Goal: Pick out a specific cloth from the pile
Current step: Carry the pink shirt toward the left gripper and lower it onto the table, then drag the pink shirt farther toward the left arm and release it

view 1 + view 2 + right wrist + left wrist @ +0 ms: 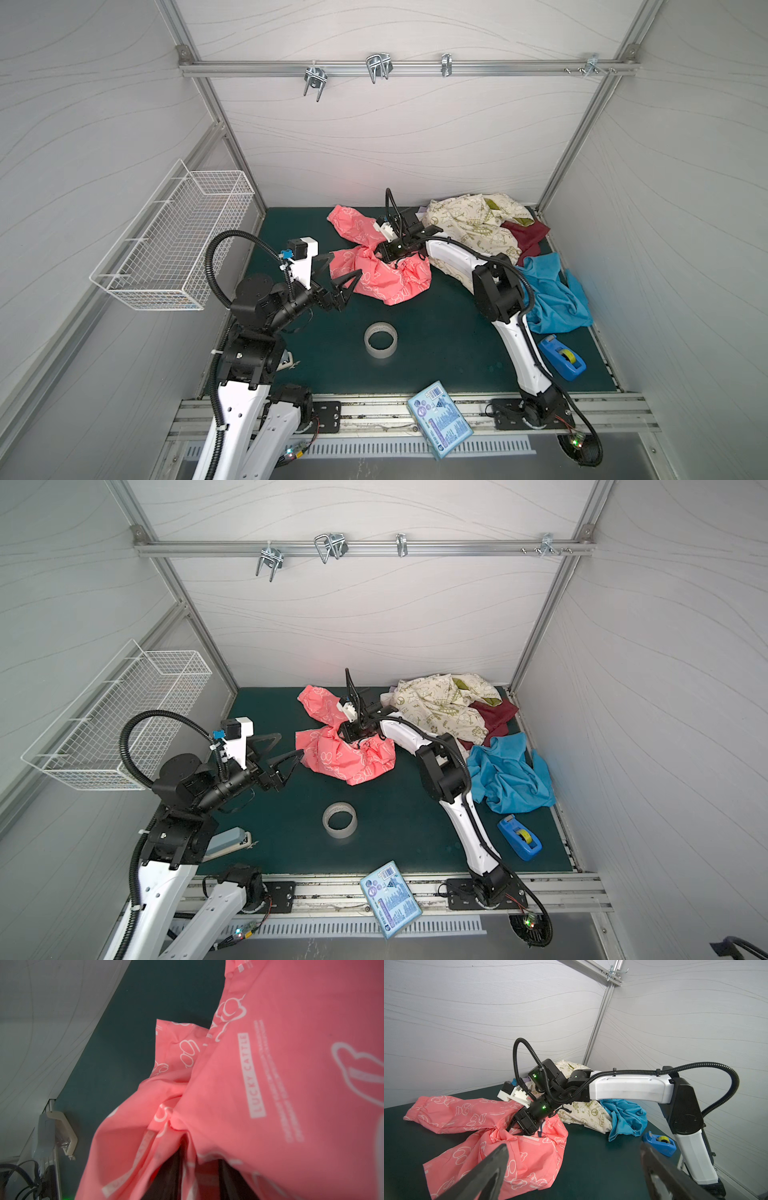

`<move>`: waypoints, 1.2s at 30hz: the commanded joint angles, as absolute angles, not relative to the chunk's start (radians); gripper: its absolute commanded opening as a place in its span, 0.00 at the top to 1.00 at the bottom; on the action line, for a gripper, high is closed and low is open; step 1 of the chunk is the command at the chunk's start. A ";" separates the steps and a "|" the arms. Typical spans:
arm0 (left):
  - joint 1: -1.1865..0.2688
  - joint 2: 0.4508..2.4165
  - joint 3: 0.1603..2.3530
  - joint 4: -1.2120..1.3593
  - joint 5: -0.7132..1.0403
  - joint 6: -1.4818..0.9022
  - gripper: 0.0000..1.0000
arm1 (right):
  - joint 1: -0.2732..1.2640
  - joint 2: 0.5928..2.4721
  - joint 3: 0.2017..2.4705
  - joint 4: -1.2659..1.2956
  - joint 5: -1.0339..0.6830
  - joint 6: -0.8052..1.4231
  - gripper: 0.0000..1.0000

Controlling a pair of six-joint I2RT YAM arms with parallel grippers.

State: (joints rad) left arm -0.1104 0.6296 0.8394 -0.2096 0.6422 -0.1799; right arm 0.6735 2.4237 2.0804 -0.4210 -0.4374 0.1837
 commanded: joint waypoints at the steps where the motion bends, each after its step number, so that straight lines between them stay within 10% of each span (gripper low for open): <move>1: -0.113 0.632 0.848 -0.165 0.635 -0.183 0.01 | 0.684 2.512 2.132 -0.511 -0.410 0.225 0.65; 21: -0.112 0.628 0.823 -0.126 0.626 -0.193 0.01 | 0.821 2.716 2.307 -0.130 -0.779 0.409 0.65; 36: -0.113 0.622 0.814 -0.102 0.618 -0.204 0.01 | 0.877 2.830 2.447 0.195 -0.741 0.528 0.64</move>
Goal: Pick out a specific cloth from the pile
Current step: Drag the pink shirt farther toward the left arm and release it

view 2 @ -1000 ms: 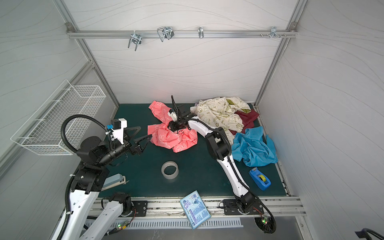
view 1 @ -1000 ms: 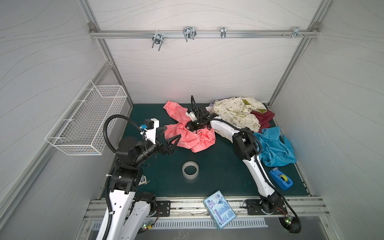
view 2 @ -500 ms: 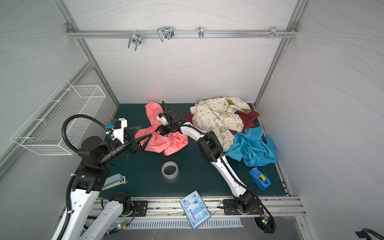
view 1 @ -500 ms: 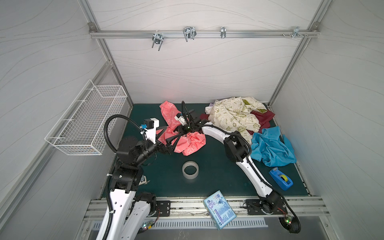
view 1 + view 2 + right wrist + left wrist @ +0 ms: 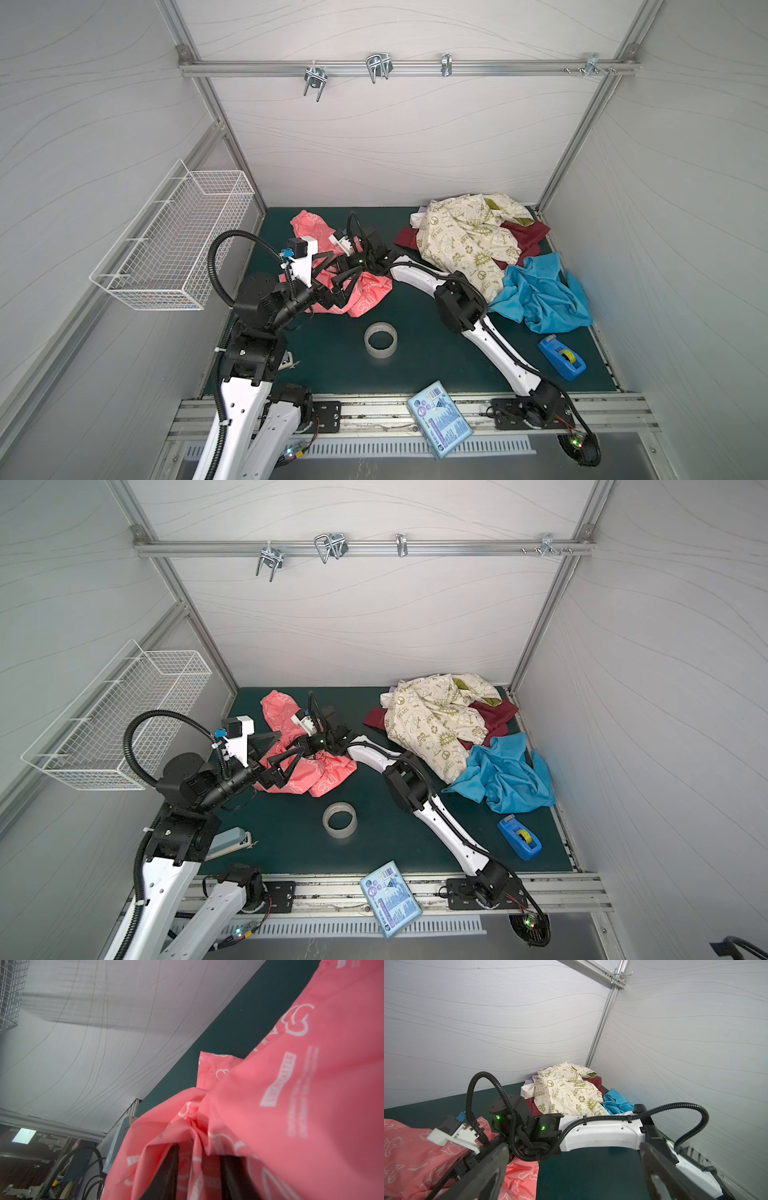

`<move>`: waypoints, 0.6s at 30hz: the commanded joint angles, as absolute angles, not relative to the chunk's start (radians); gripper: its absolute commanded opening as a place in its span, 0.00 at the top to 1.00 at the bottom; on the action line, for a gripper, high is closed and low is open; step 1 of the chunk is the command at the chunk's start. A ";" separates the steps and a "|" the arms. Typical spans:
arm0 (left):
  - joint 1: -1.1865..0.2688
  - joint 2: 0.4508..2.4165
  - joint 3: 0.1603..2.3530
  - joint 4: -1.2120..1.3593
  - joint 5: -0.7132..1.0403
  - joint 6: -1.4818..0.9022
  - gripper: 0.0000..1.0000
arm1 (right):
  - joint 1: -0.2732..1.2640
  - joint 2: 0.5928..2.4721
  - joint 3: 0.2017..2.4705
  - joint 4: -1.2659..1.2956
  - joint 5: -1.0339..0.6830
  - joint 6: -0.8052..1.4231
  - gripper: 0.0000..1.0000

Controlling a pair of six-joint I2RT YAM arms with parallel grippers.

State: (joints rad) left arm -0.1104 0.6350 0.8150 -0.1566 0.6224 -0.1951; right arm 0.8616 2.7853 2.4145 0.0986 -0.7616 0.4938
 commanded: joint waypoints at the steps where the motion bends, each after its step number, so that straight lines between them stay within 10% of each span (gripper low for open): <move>1: -0.113 0.620 0.814 -0.101 0.619 -0.206 0.01 | 0.881 2.842 2.461 0.220 -0.735 0.546 0.63; 10: -0.112 0.623 0.804 -0.089 0.618 -0.211 0.01 | 0.907 2.861 2.453 0.383 -0.796 0.597 0.59; 18: -0.113 0.578 0.810 -0.106 0.599 -0.196 0.01 | 0.842 2.641 2.271 0.429 -0.936 0.639 0.21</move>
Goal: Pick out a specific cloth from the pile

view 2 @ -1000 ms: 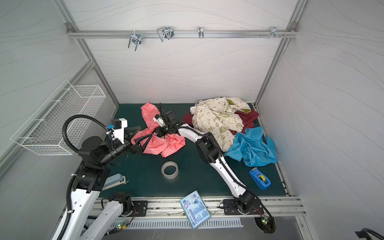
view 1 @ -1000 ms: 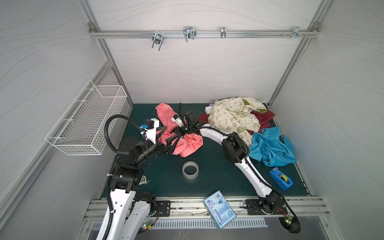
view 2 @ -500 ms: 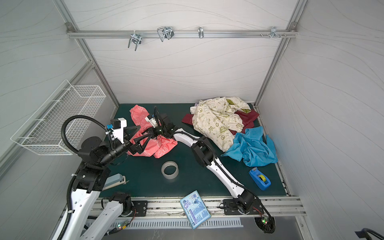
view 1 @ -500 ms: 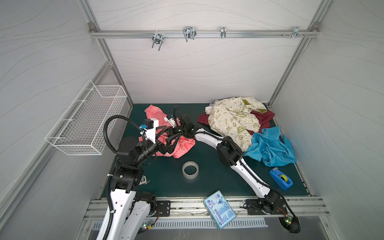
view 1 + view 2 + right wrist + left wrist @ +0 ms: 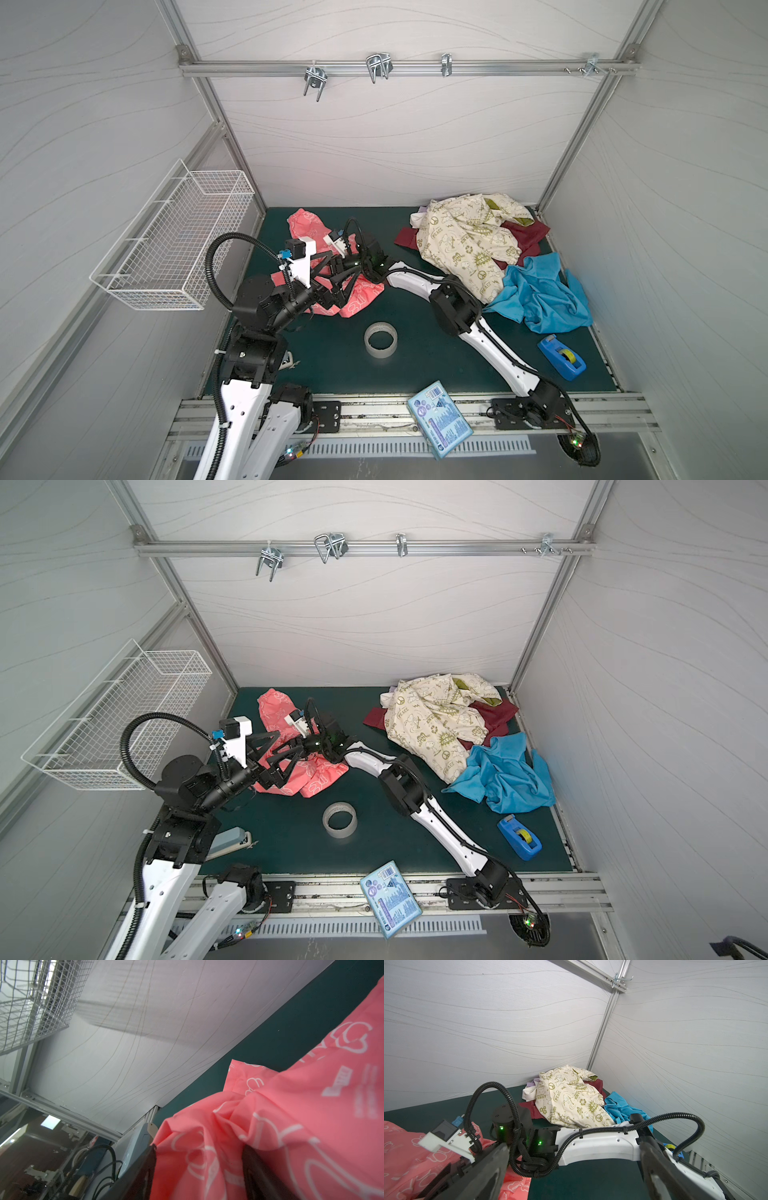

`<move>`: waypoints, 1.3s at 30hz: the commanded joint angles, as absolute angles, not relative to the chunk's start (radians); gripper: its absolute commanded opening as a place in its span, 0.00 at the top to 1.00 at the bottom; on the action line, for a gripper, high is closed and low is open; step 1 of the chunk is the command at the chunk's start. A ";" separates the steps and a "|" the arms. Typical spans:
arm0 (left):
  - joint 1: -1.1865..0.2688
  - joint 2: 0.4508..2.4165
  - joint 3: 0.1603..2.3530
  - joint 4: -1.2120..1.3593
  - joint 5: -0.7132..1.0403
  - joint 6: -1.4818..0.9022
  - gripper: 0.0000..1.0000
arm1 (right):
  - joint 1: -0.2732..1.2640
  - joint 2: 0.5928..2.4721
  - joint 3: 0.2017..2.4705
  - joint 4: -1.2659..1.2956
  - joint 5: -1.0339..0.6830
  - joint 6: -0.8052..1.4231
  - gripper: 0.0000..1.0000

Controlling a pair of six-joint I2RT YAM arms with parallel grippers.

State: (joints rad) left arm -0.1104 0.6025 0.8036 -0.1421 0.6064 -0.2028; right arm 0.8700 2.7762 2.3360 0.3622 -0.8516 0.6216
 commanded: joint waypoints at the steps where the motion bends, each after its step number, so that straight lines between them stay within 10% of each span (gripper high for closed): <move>1: -0.113 0.573 0.808 -0.106 0.601 -0.195 0.01 | 0.836 2.609 2.245 0.426 -0.952 0.633 0.17; 5: -0.113 0.560 0.811 -0.107 0.602 -0.192 0.01 | 0.808 2.468 2.150 0.278 -1.002 0.569 0.01; 19: -0.113 0.628 0.847 -0.170 0.548 -0.163 0.01 | 0.560 1.720 1.562 -0.502 -0.603 0.069 0.01; 30: -0.113 0.922 0.918 -0.274 -0.059 -0.160 0.01 | 0.193 1.264 1.175 -0.484 -0.126 0.019 0.01; 39: -0.110 1.129 0.557 0.371 -0.639 -0.061 0.01 | 0.115 1.301 0.813 -0.056 0.208 0.088 0.01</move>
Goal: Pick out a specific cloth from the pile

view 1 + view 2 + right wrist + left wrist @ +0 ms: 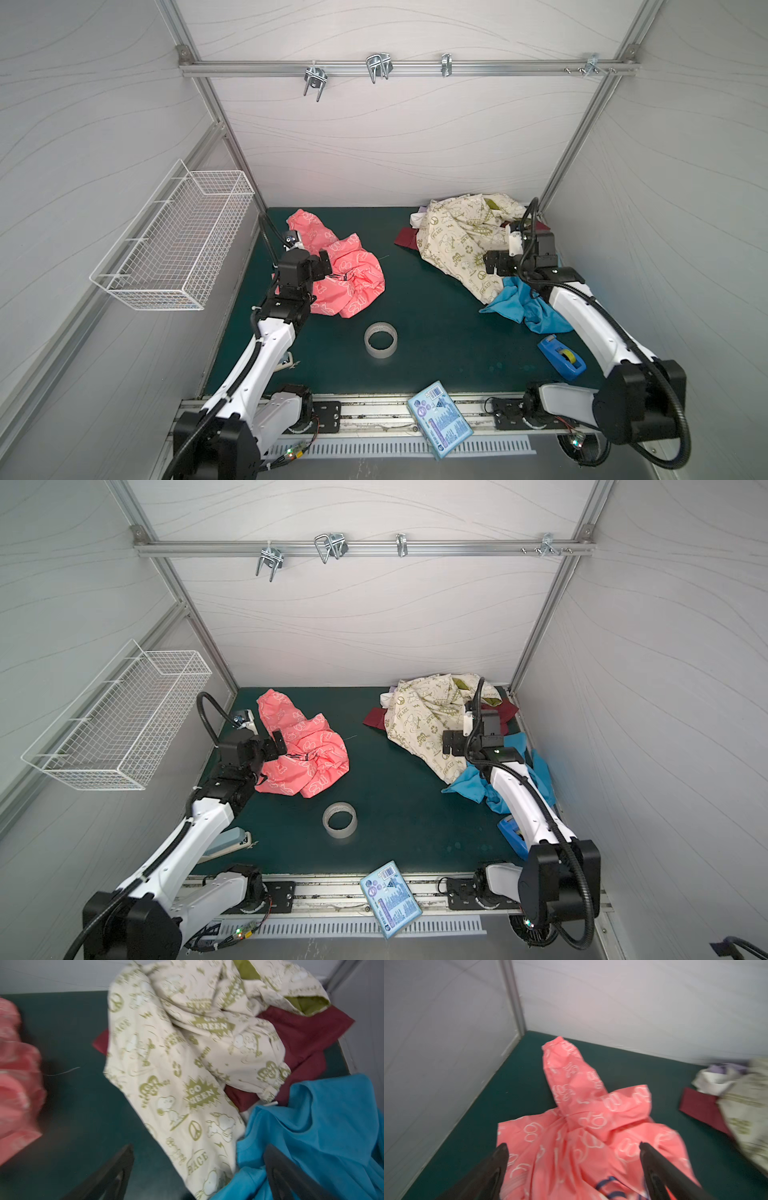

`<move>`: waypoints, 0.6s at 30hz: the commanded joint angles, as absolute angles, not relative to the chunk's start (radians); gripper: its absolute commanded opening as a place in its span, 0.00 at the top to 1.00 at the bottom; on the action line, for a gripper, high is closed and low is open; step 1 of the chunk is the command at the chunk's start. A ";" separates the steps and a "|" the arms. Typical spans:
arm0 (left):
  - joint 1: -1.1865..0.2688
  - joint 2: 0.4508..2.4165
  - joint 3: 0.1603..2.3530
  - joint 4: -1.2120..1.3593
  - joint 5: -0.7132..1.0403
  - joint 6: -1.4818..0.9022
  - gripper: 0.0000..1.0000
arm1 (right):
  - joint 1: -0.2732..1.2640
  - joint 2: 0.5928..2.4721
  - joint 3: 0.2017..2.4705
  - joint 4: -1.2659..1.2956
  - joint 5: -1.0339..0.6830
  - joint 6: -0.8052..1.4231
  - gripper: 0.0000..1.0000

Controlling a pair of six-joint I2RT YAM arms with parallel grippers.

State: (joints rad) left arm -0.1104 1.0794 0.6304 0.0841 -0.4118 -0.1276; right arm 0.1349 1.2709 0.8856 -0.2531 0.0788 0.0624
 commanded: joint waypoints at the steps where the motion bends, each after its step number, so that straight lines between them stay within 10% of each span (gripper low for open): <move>1: -0.108 1.161 0.531 0.442 -0.639 -0.051 0.01 | 0.115 1.315 0.772 0.006 0.227 0.092 0.01; 18: -0.039 1.420 0.282 0.990 -0.353 -0.054 0.01 | 0.109 1.521 0.405 0.829 0.247 0.049 0.01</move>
State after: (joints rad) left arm -0.0410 1.3579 0.3481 0.7609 -0.4038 -0.0563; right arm 0.1135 1.4876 0.4244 0.6247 0.2401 0.0757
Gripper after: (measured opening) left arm 0.989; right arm 0.989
